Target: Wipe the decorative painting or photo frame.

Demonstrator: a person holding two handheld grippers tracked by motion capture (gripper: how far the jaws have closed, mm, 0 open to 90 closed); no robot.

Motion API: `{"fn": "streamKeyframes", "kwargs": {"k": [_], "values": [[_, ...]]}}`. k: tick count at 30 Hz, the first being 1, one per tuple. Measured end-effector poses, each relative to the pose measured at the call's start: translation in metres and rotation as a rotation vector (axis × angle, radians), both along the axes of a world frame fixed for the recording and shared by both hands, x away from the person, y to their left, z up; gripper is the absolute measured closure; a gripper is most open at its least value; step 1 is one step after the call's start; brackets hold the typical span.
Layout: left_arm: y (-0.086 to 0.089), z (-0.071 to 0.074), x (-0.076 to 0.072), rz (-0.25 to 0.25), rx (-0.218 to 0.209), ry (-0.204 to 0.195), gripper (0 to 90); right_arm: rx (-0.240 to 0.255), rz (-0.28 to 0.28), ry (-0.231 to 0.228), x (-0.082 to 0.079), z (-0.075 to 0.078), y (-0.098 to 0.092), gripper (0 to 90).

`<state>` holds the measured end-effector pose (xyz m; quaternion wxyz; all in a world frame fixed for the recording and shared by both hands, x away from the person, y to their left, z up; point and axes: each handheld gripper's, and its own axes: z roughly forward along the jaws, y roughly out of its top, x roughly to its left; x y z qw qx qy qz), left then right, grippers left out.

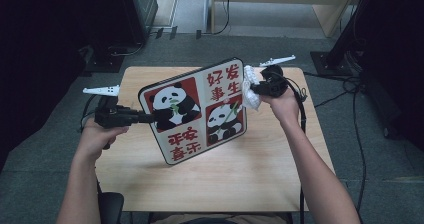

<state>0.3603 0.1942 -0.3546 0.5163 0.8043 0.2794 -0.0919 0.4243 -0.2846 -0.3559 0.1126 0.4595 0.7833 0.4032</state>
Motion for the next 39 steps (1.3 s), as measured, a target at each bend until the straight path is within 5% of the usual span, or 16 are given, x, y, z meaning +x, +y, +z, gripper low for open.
{"fn": "streamKeyframes", "kwargs": {"k": [39], "values": [[-0.002,0.0,0.0,0.005,0.004,0.0,76.2,0.031,-0.012,0.024,-0.015,-0.048,-0.008,79.2]]}}
